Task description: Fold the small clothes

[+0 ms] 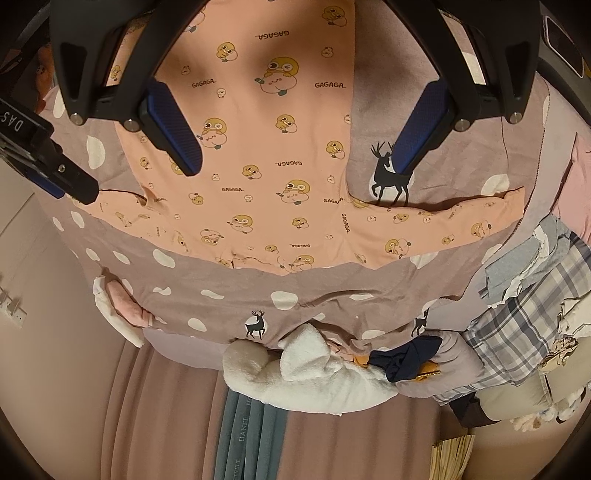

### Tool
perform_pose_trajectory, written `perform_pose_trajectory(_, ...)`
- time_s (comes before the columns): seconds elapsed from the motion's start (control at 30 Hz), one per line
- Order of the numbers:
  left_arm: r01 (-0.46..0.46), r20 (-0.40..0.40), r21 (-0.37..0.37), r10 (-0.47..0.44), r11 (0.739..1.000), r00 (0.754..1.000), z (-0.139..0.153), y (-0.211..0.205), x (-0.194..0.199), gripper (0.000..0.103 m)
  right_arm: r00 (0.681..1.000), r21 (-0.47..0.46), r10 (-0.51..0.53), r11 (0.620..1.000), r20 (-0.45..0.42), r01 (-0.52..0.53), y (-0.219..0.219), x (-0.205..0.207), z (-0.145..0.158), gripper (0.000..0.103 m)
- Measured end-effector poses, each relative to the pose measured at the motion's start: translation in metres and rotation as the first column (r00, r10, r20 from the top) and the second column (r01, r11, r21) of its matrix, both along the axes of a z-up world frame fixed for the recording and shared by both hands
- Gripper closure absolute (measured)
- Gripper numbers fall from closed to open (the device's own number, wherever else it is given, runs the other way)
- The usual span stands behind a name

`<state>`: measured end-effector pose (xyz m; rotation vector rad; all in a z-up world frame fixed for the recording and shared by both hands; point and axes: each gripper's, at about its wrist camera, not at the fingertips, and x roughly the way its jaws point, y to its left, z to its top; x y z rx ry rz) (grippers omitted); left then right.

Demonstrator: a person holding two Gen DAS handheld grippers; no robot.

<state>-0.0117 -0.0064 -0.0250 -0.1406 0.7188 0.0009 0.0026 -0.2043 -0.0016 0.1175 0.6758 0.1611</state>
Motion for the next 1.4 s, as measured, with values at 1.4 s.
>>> perform_pose_trajectory(1.4,0.02,0.012,-0.022,-0.02,1.0,1.0,0.0076,0.0014,-0.0015,0.0,1.0,0.004,0.012,1.0,-0.006,-0.012,0.001,0.0027,0.0007,0.0)
